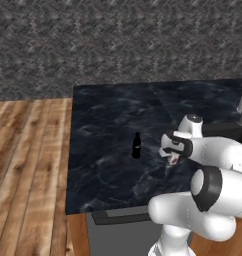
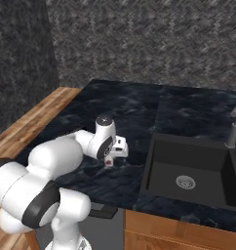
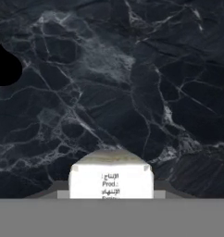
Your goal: Move the drinks to the dining counter.
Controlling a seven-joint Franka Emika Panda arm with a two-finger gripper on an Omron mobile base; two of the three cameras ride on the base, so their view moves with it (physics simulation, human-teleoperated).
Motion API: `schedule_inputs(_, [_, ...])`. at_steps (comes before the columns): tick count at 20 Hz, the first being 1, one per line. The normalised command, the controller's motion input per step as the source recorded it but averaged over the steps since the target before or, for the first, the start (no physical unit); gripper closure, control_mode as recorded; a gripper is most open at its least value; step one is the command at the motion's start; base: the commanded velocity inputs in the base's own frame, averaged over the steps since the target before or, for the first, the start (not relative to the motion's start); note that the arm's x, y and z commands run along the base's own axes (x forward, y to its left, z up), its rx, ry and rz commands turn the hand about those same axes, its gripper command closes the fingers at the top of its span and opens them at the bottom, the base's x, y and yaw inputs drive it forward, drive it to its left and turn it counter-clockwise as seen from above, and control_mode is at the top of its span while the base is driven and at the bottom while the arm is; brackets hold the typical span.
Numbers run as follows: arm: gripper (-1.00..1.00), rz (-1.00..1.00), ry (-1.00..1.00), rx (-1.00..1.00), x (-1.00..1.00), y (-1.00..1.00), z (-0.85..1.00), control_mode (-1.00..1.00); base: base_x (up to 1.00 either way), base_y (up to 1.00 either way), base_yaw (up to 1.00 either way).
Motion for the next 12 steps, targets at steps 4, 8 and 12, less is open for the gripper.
schedule_inputs(4, [1.0, 0.0, 0.0, 0.0, 0.14, 0.0, -0.2, -1.0, 0.0, 0.0, 0.0])
schedule_inputs(8, [1.0, 0.0, 0.0, 0.0, 0.13, -0.01, -0.17, -1.0, 0.0, 0.0, 0.0])
schedule_inputs(12, [1.0, 0.0, 0.0, 0.0, 0.09, 0.0, -0.19, -1.0, 0.0, 0.0, 0.0])
